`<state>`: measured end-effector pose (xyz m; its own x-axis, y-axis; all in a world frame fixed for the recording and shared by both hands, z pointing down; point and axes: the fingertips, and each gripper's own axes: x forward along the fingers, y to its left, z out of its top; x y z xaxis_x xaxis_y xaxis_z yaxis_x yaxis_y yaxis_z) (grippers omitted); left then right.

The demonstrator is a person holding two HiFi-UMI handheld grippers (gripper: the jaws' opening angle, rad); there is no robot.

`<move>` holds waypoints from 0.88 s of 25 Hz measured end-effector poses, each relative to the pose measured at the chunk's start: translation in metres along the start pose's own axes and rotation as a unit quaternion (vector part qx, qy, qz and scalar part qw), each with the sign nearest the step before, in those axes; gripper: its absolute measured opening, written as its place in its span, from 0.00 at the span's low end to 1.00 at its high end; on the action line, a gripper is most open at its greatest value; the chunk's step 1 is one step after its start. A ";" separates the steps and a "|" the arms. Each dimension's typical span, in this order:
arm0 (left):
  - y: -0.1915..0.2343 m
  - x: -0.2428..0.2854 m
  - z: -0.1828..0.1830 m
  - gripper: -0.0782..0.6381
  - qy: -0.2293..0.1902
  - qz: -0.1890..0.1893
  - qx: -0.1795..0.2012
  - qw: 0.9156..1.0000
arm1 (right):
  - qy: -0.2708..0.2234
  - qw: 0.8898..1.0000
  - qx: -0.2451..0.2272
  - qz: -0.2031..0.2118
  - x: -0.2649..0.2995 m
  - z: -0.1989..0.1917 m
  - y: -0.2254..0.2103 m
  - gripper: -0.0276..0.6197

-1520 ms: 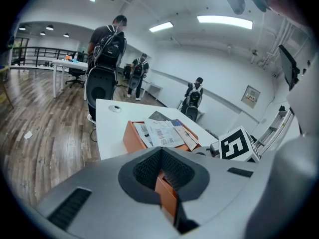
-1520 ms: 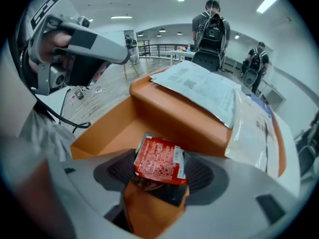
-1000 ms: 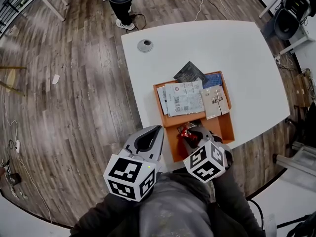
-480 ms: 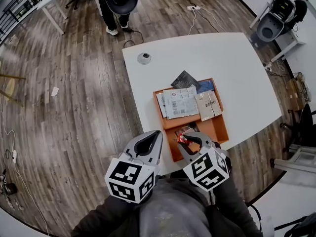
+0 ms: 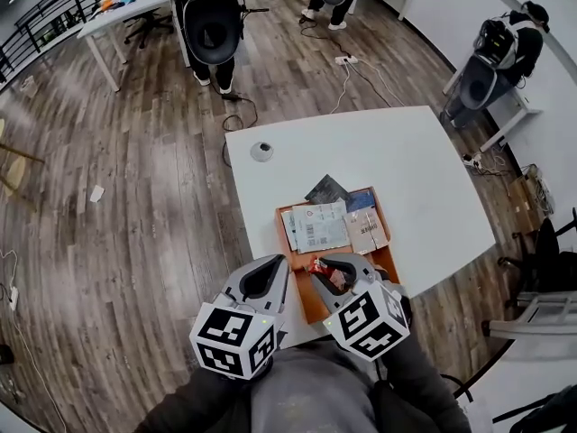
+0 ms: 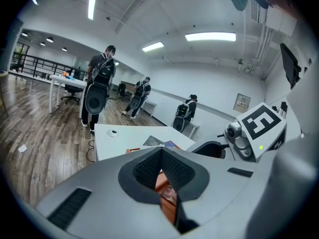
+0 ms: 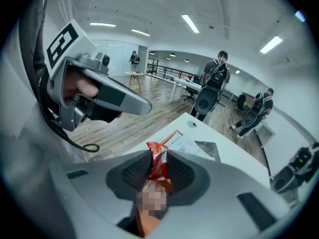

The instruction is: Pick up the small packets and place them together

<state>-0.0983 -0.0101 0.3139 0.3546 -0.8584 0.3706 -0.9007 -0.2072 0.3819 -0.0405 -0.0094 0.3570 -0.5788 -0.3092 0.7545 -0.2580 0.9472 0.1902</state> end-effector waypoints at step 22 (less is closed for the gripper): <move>0.056 0.029 -0.003 0.10 0.022 0.065 -0.053 0.996 | 0.039 0.998 0.033 -0.029 0.063 -0.009 -0.091 0.34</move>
<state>-0.1382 -0.0448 0.3488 0.2494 -0.8527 0.4591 -0.9088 -0.0423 0.4151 -0.0462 -0.1143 0.3926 -0.4998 -0.3543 0.7903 -0.3419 0.9191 0.1958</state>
